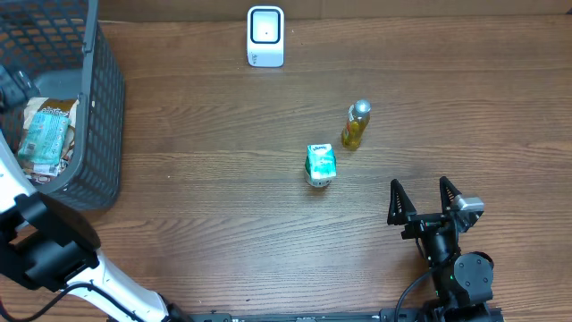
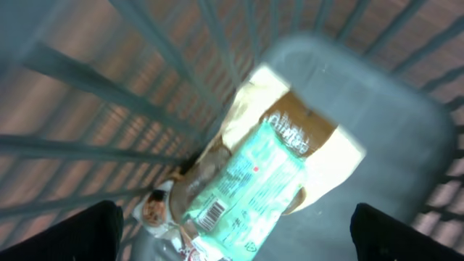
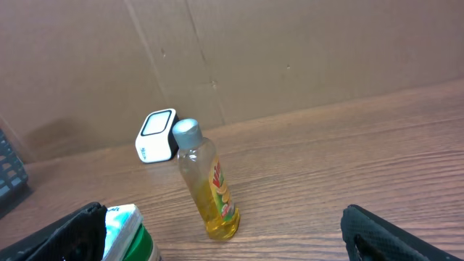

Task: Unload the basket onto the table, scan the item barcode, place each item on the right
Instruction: 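Swing the left gripper back over the grey basket, then grasp the packaged items in the basket with the left gripper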

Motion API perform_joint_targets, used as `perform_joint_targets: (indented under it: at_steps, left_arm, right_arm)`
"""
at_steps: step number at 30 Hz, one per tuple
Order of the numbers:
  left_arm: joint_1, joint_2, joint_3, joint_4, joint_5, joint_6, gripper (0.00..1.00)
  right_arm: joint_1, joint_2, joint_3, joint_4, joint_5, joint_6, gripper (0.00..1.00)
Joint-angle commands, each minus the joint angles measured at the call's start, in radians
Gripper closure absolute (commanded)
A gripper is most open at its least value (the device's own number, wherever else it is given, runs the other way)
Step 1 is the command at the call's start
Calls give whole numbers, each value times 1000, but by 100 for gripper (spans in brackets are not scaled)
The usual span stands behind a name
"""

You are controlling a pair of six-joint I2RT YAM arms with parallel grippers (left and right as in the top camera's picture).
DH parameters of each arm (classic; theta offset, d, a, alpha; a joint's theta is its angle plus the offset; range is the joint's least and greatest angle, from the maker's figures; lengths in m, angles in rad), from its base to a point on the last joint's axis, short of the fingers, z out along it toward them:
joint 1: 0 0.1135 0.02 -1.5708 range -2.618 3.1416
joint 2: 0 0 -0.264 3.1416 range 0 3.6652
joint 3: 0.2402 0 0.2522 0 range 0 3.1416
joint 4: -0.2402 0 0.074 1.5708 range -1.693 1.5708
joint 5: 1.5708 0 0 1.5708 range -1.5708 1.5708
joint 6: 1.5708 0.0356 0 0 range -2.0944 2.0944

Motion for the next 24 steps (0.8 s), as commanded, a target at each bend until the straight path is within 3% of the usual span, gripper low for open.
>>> perform_joint_targets:
  at_steps: [1, 8, 24]
  left_arm:
    - [30, 7, -161, 94, 83, 186, 0]
    - [52, 7, -286, 187, 189, 357, 0]
    - [56, 55, -335, 269, 122, 388, 0]
  right_arm:
    - [5, -10, -11, 4, -2, -5, 0]
    - [5, -10, -11, 4, -2, -5, 0]
    - [5, -10, -11, 4, -2, -5, 0]
